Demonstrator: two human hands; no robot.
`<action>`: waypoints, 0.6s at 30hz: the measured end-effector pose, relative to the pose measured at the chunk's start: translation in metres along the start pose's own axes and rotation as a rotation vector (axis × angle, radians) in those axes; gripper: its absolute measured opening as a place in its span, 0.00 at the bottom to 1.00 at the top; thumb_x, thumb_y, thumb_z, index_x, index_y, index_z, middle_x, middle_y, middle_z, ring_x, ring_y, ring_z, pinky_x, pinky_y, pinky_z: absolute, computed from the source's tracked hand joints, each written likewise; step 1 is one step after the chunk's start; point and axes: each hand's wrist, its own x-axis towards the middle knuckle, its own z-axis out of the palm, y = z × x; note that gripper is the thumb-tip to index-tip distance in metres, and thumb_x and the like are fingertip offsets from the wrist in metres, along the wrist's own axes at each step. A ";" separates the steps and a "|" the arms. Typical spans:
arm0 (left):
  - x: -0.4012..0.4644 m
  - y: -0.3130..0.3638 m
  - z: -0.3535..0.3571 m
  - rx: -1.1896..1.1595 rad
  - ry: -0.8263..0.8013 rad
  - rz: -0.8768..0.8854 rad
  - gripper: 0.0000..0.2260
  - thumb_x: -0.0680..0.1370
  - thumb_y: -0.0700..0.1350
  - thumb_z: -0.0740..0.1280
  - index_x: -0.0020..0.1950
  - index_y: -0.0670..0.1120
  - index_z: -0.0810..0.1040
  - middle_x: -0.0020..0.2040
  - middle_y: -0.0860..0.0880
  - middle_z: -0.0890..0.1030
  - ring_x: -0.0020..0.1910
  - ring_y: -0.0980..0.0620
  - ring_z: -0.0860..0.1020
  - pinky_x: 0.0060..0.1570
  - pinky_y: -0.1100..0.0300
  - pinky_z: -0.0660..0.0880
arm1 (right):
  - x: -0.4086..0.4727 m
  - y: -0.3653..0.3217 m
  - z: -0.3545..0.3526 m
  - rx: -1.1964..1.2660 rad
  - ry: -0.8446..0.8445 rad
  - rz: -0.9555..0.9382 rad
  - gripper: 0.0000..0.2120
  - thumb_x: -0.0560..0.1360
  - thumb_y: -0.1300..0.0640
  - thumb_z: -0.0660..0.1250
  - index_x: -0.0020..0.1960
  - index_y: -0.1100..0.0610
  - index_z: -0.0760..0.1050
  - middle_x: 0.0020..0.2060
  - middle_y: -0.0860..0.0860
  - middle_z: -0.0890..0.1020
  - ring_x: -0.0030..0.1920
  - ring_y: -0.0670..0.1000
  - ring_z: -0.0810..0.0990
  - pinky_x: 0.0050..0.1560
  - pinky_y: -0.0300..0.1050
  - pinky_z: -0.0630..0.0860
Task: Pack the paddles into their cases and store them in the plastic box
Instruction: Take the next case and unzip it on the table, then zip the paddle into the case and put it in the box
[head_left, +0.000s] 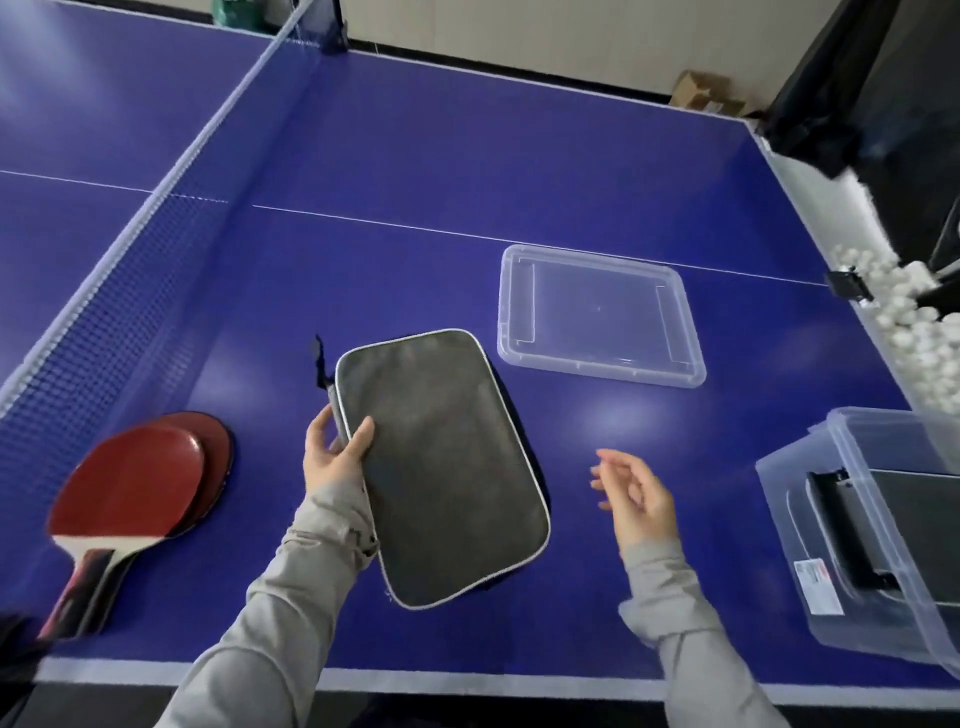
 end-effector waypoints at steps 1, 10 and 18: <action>0.003 0.001 -0.003 0.020 -0.083 -0.026 0.18 0.73 0.42 0.72 0.59 0.55 0.73 0.41 0.50 0.84 0.36 0.52 0.82 0.38 0.56 0.79 | 0.006 0.001 0.002 0.016 -0.075 0.057 0.08 0.77 0.62 0.62 0.47 0.50 0.77 0.40 0.49 0.81 0.35 0.39 0.80 0.35 0.33 0.76; 0.002 0.002 -0.003 0.164 -0.329 -0.117 0.21 0.75 0.43 0.69 0.67 0.47 0.70 0.50 0.42 0.82 0.45 0.45 0.80 0.53 0.47 0.77 | -0.017 -0.001 0.039 0.150 -0.315 0.249 0.12 0.78 0.60 0.60 0.40 0.59 0.80 0.32 0.46 0.83 0.35 0.44 0.78 0.44 0.40 0.75; -0.083 -0.004 0.043 0.551 -0.461 -0.015 0.26 0.76 0.53 0.65 0.72 0.50 0.64 0.70 0.49 0.65 0.68 0.55 0.65 0.71 0.57 0.59 | -0.048 -0.037 0.047 -0.296 -0.041 -0.198 0.08 0.75 0.62 0.65 0.40 0.65 0.73 0.27 0.48 0.74 0.27 0.40 0.71 0.33 0.32 0.68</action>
